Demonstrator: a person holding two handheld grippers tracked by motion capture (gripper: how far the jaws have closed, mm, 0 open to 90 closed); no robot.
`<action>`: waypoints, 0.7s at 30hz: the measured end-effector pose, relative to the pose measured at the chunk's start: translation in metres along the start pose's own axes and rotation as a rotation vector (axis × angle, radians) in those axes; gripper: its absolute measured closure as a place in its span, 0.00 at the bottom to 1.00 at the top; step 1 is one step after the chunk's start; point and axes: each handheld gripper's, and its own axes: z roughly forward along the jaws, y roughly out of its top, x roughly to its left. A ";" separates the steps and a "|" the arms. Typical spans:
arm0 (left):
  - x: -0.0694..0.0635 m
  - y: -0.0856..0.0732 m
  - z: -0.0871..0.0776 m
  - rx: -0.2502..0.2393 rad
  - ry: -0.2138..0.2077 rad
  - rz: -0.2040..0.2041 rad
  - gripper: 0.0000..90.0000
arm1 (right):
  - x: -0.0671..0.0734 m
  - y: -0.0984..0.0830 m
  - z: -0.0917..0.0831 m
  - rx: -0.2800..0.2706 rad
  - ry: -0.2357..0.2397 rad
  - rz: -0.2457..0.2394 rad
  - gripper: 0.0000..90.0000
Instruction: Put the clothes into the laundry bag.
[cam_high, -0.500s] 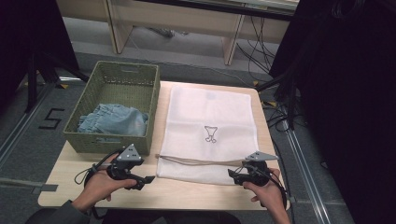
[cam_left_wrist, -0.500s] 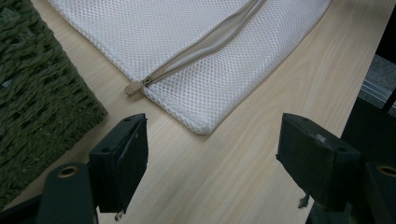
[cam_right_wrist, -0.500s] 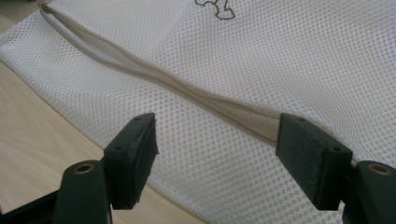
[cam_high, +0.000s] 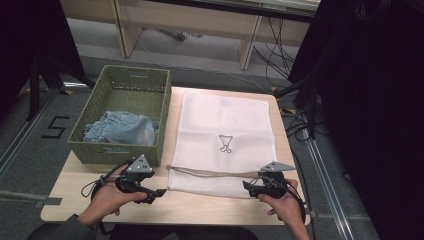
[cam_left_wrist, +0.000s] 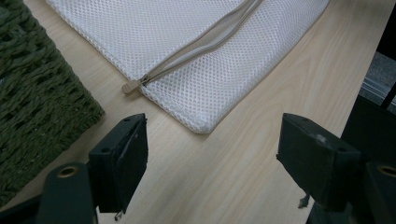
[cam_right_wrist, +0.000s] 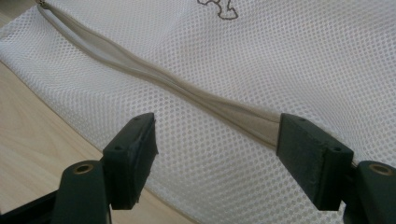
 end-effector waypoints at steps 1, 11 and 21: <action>0.000 0.000 0.000 -0.001 0.002 0.000 0.26 | 0.002 0.001 0.000 0.011 0.008 0.026 0.33; 0.001 0.001 0.000 0.002 0.009 -0.014 0.26 | -0.002 0.013 0.017 0.008 0.020 0.001 0.28; 0.003 0.001 0.002 0.000 0.004 -0.024 0.26 | 0.011 0.040 0.050 -0.003 0.045 -0.107 0.28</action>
